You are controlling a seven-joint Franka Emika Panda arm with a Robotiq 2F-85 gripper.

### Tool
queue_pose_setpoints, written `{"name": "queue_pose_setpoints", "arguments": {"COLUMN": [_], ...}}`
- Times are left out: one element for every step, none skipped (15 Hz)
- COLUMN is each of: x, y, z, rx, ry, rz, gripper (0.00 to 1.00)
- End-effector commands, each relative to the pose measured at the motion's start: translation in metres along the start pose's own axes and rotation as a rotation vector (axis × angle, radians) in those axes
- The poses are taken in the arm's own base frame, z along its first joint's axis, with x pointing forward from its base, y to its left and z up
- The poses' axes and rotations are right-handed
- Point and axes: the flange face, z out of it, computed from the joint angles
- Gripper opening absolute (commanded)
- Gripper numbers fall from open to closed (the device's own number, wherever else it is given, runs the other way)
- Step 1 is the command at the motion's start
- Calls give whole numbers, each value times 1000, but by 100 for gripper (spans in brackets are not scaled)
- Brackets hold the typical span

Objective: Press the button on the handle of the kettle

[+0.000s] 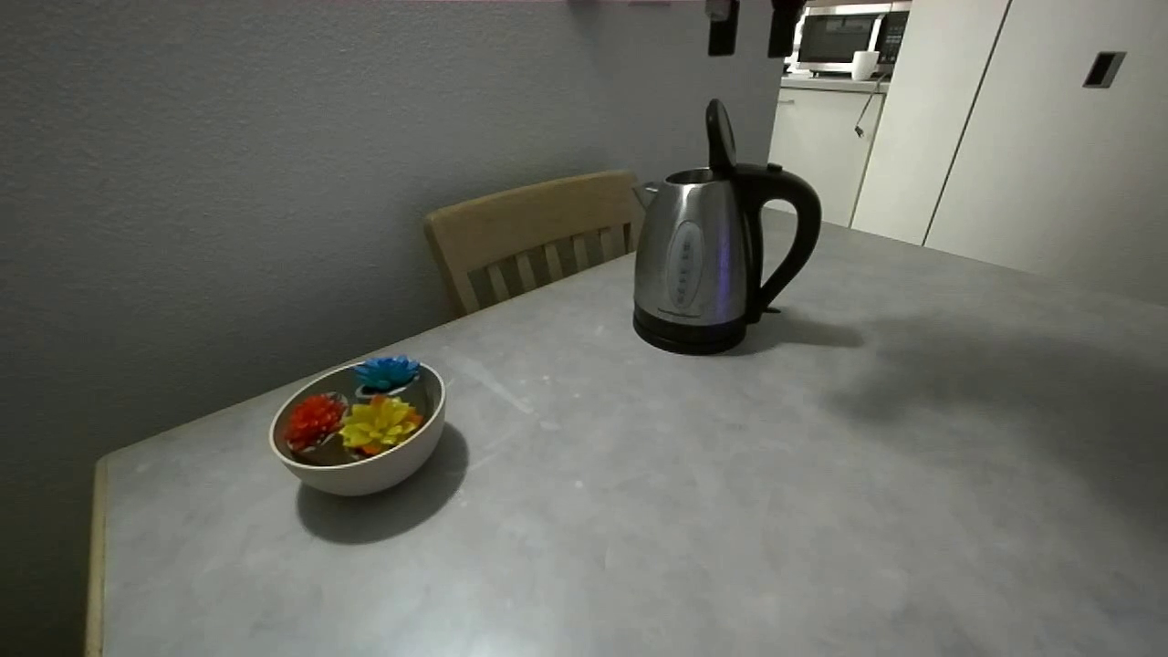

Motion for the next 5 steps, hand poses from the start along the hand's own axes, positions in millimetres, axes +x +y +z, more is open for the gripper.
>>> {"name": "queue_pose_setpoints", "arguments": {"x": [-2, -3, -4, -3, -3], "y": [-16, -21, -26, -20, -24], "z": [0, -1, -1, 1, 1], "rx": [3, 2, -7, 0, -2], "ry": [-29, -30, -35, -18, -21], "rz": [44, 48, 59, 40, 46], "gripper": [100, 100, 100, 100, 100]}}
